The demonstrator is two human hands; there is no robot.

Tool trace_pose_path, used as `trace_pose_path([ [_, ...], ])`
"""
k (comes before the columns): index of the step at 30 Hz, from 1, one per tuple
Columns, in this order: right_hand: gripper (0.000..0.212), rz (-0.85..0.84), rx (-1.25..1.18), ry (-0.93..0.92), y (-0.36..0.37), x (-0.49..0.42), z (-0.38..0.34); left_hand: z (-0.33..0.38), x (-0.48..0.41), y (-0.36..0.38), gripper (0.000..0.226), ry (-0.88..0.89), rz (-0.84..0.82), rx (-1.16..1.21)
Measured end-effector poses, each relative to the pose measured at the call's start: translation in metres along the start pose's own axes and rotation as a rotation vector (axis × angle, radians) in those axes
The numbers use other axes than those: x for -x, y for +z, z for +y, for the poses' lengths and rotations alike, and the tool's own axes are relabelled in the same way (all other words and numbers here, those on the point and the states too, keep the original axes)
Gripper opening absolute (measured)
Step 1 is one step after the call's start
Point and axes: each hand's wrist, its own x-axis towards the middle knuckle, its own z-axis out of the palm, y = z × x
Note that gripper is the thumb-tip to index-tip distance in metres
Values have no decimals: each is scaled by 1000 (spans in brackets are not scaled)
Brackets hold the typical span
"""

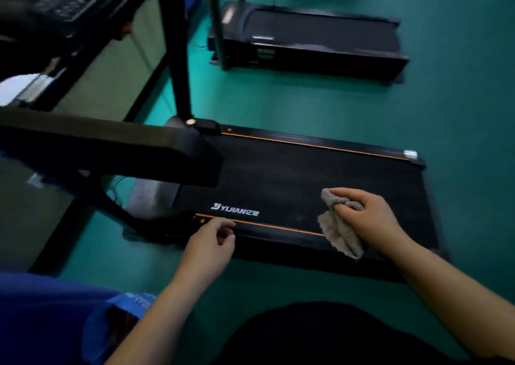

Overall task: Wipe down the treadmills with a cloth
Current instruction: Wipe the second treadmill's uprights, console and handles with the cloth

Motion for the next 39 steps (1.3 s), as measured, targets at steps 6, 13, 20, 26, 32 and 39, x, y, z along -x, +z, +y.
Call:
trace_pose_path([
  [6, 30, 201, -95, 53, -69, 56, 30, 74, -5, 44, 18, 237, -255, -139],
  [13, 31, 476, -221, 154, -165, 131, 91, 168, 5, 135, 16, 418, -476, -256],
  [20, 27, 669, -341, 239, -258, 186, 161, 250, 35, 231, 14, 537, -565, -359],
  [26, 22, 800, -375, 288, -337, 227, 213, 315, 69, 317, 16, 602, -650, -380],
  [32, 22, 916, -432, 395, -403, 249, 257, 382, 94, 392, 14, 676, -792, -427],
  [39, 21, 931, -471, 443, -482, 215, 301, 463, 64, 489, 15, 722, -846, -466],
])
